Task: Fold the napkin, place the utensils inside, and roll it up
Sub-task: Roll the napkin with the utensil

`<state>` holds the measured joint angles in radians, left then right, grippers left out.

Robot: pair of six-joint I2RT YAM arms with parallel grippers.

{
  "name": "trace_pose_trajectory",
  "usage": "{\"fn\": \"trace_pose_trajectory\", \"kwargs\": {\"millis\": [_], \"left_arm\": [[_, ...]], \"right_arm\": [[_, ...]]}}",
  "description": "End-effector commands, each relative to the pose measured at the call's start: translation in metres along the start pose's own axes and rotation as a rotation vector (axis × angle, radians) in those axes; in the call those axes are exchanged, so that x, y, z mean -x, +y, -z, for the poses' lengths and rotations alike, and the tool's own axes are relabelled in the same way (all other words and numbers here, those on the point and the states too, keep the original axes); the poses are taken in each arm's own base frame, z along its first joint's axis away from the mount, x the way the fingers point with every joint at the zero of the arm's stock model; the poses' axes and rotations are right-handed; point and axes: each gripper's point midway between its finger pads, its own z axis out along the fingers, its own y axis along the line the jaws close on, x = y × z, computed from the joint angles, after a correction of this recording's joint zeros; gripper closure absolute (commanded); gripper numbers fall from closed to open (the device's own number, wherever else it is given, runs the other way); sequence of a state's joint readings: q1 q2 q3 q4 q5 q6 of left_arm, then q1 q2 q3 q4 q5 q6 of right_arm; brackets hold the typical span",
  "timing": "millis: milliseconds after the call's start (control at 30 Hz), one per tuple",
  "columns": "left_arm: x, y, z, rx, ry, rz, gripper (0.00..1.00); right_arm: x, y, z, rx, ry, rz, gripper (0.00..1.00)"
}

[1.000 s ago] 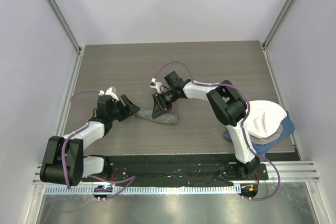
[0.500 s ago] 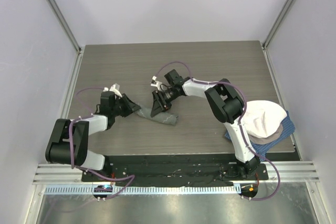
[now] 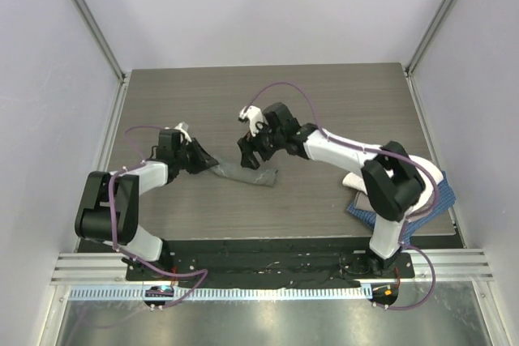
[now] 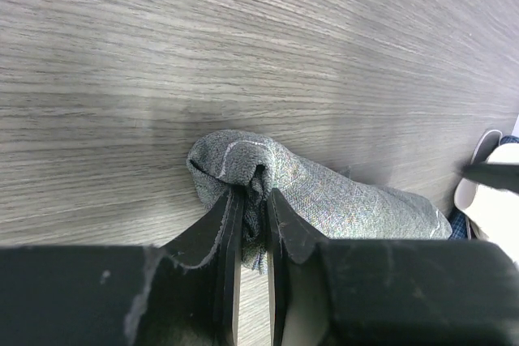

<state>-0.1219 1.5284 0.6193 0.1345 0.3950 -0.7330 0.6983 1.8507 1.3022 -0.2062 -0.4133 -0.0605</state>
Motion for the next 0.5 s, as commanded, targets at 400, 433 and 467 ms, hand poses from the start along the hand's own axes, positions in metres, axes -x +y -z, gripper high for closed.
{"fn": "trace_pose_trajectory", "kwargs": {"millis": [400, 433, 467], "left_arm": [[-0.003, -0.001, -0.003, 0.014, 0.076, 0.016, 0.81], [-0.003, -0.002, -0.003, 0.013, 0.077, 0.016, 0.81], [-0.002, -0.002, -0.003, 0.012, 0.073, 0.015, 0.81]], "right_arm": [[-0.001, 0.033, -0.018, -0.326, -0.038, 0.607, 0.16], [-0.005, 0.031, -0.021, -0.331, -0.024, 0.608, 0.16], [-0.005, 0.029, -0.023, -0.333, -0.020, 0.610, 0.16]]}}
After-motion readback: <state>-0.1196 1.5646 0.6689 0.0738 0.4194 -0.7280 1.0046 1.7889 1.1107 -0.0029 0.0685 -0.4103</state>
